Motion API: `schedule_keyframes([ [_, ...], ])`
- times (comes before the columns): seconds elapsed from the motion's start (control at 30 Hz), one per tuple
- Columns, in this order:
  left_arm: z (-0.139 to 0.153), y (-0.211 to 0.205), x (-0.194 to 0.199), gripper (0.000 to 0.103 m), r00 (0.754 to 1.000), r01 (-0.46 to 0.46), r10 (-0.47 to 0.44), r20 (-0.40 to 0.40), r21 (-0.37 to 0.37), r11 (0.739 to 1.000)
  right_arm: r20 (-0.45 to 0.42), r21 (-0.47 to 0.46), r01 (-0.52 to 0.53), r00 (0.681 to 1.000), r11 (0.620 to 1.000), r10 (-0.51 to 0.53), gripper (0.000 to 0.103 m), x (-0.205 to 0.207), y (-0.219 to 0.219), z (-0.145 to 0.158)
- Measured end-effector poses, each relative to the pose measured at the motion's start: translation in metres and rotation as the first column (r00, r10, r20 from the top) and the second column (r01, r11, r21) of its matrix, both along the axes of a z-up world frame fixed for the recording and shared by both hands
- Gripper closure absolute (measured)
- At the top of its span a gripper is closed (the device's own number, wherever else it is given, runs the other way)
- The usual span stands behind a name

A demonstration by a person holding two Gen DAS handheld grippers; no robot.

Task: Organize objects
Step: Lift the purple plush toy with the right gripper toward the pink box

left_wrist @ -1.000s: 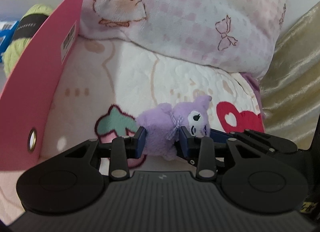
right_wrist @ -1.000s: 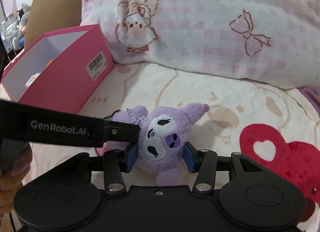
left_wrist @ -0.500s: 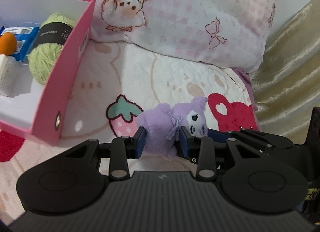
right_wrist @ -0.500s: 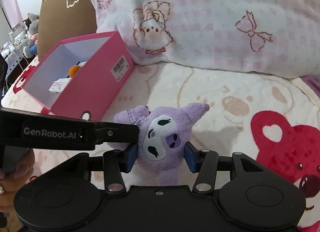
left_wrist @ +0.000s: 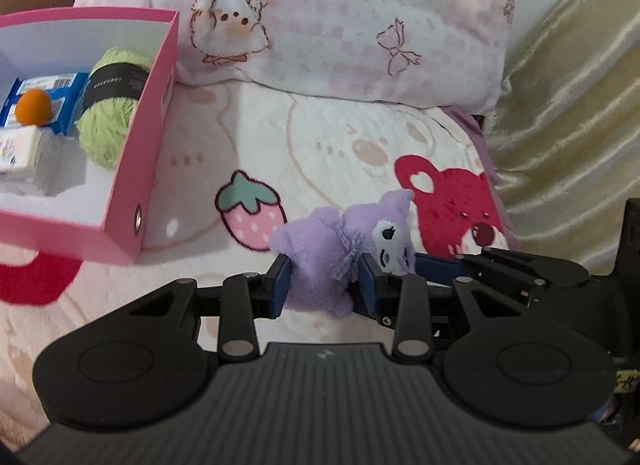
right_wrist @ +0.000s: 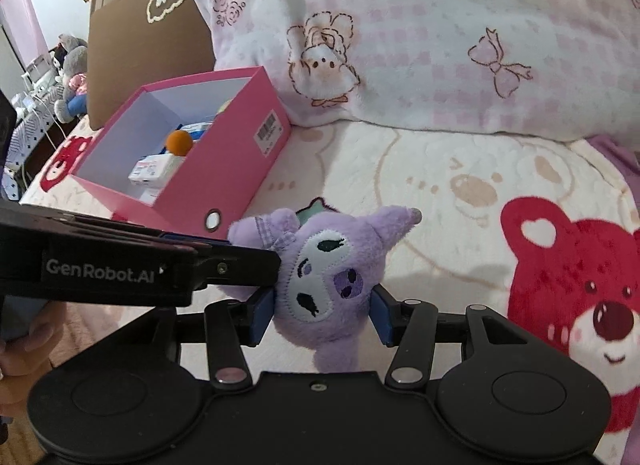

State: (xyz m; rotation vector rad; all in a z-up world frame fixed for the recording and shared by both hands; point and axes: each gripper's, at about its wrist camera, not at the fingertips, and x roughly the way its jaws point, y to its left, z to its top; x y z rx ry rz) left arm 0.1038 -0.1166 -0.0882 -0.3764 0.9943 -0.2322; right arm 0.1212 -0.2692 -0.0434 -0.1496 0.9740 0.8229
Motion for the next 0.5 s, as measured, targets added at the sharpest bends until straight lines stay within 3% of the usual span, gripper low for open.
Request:
schedule_keyframes([
  [0.17,0.007,0.006,-0.025,0.069,1.000,0.001,-0.002,-0.012,-0.016,1.000,-0.060,0.000,-0.002,0.998,1.000,0.002,0.046,-0.017,-0.001,0.008],
  [0.5,0.028,0.024,-0.062,0.069,0.999,0.028,-0.031,-0.040,-0.059,0.998,-0.084,-0.036,-0.053,0.995,0.998,0.050,0.045,-0.055,0.002,0.035],
])
